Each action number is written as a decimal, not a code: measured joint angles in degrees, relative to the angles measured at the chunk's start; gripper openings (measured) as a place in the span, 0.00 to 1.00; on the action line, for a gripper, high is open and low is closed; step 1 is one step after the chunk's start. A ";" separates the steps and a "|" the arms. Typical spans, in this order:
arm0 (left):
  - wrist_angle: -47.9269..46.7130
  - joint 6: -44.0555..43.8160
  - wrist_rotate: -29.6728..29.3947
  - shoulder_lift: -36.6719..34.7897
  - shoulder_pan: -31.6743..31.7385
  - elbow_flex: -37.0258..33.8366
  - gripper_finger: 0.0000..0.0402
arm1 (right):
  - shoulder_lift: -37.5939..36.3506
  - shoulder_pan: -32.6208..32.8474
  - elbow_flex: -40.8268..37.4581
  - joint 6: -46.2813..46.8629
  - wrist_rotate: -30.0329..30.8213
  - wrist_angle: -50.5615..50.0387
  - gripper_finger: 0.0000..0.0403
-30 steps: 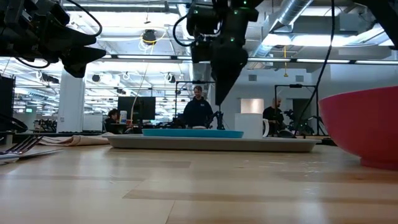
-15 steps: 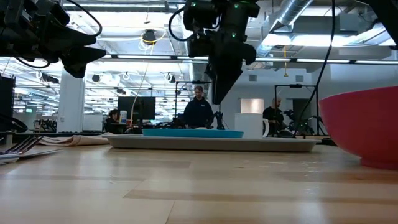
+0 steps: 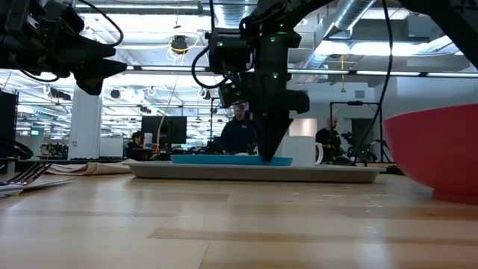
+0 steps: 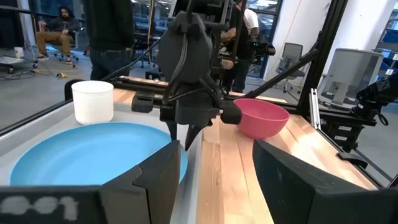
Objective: Set up tray
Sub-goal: Put the plate on the serving tray to the bottom of the mug
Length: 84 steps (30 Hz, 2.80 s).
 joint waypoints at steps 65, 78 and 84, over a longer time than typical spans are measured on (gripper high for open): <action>1.58 0.00 -0.08 0.00 0.00 0.00 0.47 | -3.48 -2.14 -5.51 11.54 -4.44 -7.70 0.00; 1.58 0.02 -0.08 0.00 -0.01 0.00 0.47 | -3.48 0.28 -5.51 12.02 -4.59 -8.16 0.00; 1.60 0.02 -0.08 0.00 0.00 0.00 0.47 | -3.48 0.17 -5.49 12.94 -4.63 -8.11 0.00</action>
